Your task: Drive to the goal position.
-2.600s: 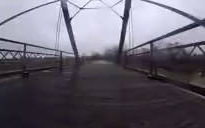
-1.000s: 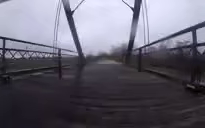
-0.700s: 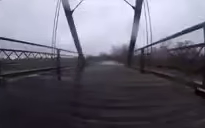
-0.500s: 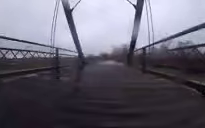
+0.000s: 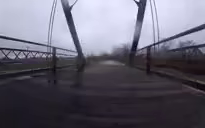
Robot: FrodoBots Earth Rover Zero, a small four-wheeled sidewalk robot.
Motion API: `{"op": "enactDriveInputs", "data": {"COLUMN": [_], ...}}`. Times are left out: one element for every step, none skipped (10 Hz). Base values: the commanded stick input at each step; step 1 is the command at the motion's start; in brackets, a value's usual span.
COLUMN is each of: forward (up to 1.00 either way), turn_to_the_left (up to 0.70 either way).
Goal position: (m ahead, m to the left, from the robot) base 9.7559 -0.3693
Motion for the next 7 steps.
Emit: {"op": "enactDriveInputs", "data": {"forward": [1.0,1.0,1.0,1.0,1.0,1.0,1.0], "turn_to_the_left": [0.0,0.0,0.0,0.0,0.0,0.0,0.0]}}
